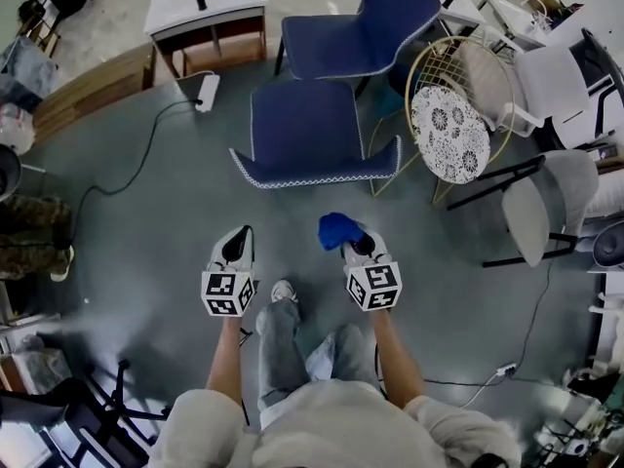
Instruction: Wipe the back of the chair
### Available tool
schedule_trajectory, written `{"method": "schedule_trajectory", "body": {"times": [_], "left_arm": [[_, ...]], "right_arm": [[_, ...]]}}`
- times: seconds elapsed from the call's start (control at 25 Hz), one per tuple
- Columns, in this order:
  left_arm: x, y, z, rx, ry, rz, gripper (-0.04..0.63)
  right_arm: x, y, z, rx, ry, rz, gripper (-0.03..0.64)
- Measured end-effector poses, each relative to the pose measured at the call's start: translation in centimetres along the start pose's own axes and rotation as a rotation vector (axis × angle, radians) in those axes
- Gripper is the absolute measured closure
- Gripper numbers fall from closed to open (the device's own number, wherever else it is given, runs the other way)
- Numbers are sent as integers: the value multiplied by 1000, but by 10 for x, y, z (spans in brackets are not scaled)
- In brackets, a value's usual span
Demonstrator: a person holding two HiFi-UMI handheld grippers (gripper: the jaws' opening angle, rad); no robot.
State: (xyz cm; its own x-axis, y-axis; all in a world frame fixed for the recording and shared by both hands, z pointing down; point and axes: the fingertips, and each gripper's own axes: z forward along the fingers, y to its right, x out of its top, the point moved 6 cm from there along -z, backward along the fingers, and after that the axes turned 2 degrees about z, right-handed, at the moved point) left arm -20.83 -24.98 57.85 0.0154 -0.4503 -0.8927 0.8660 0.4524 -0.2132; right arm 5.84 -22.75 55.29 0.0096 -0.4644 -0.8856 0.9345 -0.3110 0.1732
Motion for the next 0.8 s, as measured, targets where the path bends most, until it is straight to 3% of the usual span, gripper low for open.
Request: {"method": "schedule_trajectory", "body": {"times": [0.36, 0.8], "left_arm": [[-108, -23, 66, 14, 98, 59, 595], [-189, -53, 125, 32, 212, 154, 595]], "right_arm": [[-92, 49, 52, -7, 128, -63, 571], [-190, 71, 129, 46, 216, -106, 571]]}}
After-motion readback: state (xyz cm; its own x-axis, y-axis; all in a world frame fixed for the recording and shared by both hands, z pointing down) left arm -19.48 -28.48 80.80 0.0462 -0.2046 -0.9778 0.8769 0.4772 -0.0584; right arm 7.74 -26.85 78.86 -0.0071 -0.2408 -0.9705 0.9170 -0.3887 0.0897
